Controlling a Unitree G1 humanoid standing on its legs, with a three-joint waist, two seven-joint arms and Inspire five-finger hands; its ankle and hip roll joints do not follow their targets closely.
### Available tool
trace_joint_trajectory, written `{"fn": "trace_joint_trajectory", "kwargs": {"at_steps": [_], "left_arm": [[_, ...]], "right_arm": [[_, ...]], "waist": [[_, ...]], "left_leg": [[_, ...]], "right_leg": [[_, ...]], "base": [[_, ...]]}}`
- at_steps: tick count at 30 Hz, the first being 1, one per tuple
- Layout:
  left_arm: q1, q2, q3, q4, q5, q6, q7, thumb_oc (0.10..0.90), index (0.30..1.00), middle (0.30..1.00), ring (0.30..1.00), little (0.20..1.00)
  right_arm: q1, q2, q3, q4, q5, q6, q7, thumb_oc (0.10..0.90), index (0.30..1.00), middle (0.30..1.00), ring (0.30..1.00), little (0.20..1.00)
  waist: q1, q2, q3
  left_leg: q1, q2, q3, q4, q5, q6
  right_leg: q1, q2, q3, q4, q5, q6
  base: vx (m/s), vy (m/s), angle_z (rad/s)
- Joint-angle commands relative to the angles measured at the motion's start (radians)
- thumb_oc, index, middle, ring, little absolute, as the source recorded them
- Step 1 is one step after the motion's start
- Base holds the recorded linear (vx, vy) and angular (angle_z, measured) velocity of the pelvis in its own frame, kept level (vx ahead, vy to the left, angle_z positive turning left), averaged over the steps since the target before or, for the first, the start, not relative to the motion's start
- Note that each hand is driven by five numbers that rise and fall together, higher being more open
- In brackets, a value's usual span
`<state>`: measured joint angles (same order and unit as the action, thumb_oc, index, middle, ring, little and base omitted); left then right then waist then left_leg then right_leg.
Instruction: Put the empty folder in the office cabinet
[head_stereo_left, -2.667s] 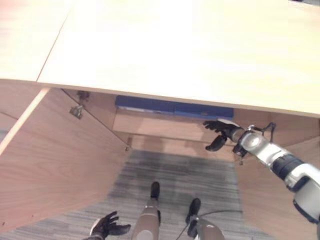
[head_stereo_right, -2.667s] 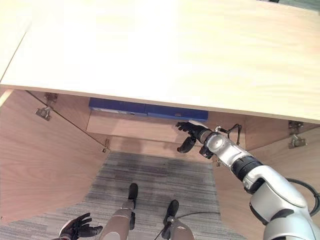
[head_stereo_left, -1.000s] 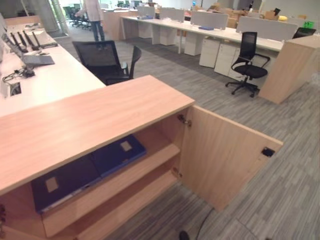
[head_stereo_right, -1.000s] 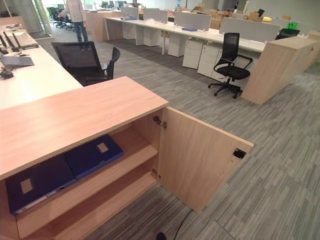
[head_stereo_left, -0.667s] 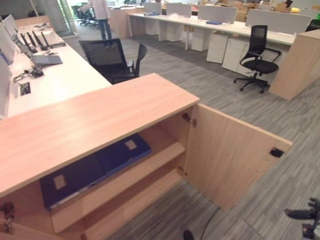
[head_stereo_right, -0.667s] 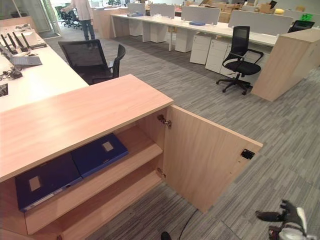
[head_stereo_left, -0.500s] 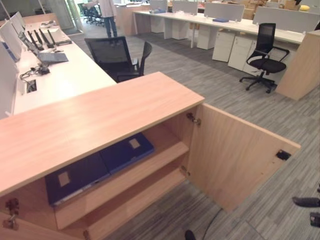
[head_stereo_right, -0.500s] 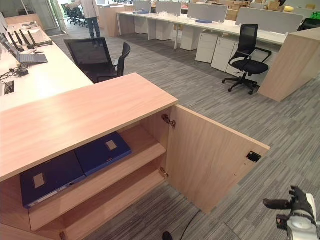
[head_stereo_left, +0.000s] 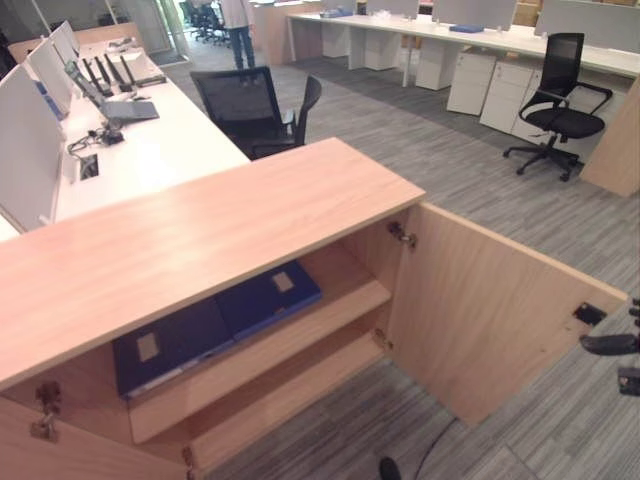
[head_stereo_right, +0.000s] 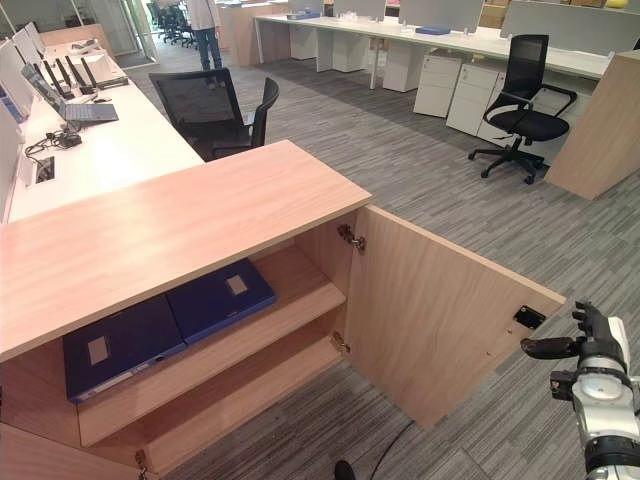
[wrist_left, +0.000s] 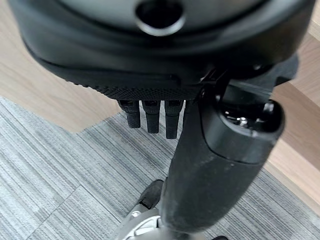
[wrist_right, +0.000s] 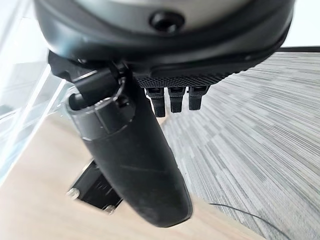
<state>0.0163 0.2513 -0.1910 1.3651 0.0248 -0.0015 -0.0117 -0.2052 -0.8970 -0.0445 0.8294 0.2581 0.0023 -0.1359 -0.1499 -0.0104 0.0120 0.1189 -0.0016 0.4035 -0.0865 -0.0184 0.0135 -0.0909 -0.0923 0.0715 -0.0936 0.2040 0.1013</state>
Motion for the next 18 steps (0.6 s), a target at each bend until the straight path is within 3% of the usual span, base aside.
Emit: {"fn": "trace_joint_trajectory", "kwargs": {"at_steps": [1,11,13,14,15,18], "left_arm": [[-0.021,0.014,-0.002,0.067,0.022,-0.006,-0.002,0.800,0.900,0.900,0.900,0.900],[-0.021,0.015,-0.020,0.077,0.016,-0.008,-0.004,0.800,0.900,0.900,0.900,0.900],[-0.016,0.018,-0.016,0.078,0.012,-0.006,-0.009,0.800,0.900,0.900,0.900,0.900],[-0.015,0.023,-0.013,0.076,0.014,-0.003,-0.019,0.800,0.900,0.900,0.900,0.900],[-0.015,0.023,-0.012,0.075,0.014,-0.003,-0.019,0.800,0.900,0.900,0.900,0.900],[-0.009,0.023,-0.010,0.066,0.027,0.006,-0.054,0.800,0.900,0.900,0.900,0.900]], "right_arm": [[-0.158,-0.095,0.016,0.018,0.031,-0.096,-0.023,0.800,0.900,0.900,0.900,0.900],[-0.291,-0.119,0.111,0.059,0.071,-0.096,0.006,0.800,0.900,0.900,0.900,0.900],[-0.299,-0.093,0.161,0.022,0.101,-0.096,0.067,0.800,0.900,0.900,0.900,0.900],[-0.297,-0.070,0.222,-0.036,0.169,-0.086,0.157,0.800,0.900,0.900,0.900,0.900],[-0.298,-0.070,0.224,-0.035,0.170,-0.086,0.157,0.800,0.900,0.900,0.900,0.900],[-0.245,-0.037,0.303,-0.133,0.334,-0.033,0.334,0.800,0.900,0.900,0.900,0.900]], "waist": [[0.033,-0.044,-0.034],[0.042,-0.050,-0.036],[0.047,-0.052,-0.035],[0.050,-0.053,-0.035],[0.049,-0.052,-0.035],[0.053,-0.054,-0.035]], "left_leg": [[-0.017,-0.011,-0.180,-0.001,-0.044,-0.012],[-0.022,-0.012,-0.187,-0.001,-0.040,-0.015],[-0.024,-0.012,-0.186,-0.001,-0.036,-0.018],[-0.024,-0.012,-0.186,-0.001,-0.033,-0.020],[-0.024,-0.012,-0.186,-0.001,-0.033,-0.020],[-0.025,-0.013,-0.186,-0.001,-0.029,-0.025]], "right_leg": [[0.063,0.066,-0.065,0.008,-0.102,0.042],[0.065,0.063,-0.076,0.007,-0.103,0.041],[0.067,0.065,-0.076,0.006,-0.105,0.038],[0.067,0.067,-0.073,0.007,-0.108,0.036],[0.068,0.067,-0.073,0.007,-0.108,0.036],[0.069,0.068,-0.075,0.006,-0.112,0.034]], "base": [[0.00,0.000,0.00],[0.00,-0.003,0.03],[0.00,0.000,0.00],[0.00,0.000,0.00],[-0.02,-0.002,-0.05],[-0.02,0.000,-0.07]]}}
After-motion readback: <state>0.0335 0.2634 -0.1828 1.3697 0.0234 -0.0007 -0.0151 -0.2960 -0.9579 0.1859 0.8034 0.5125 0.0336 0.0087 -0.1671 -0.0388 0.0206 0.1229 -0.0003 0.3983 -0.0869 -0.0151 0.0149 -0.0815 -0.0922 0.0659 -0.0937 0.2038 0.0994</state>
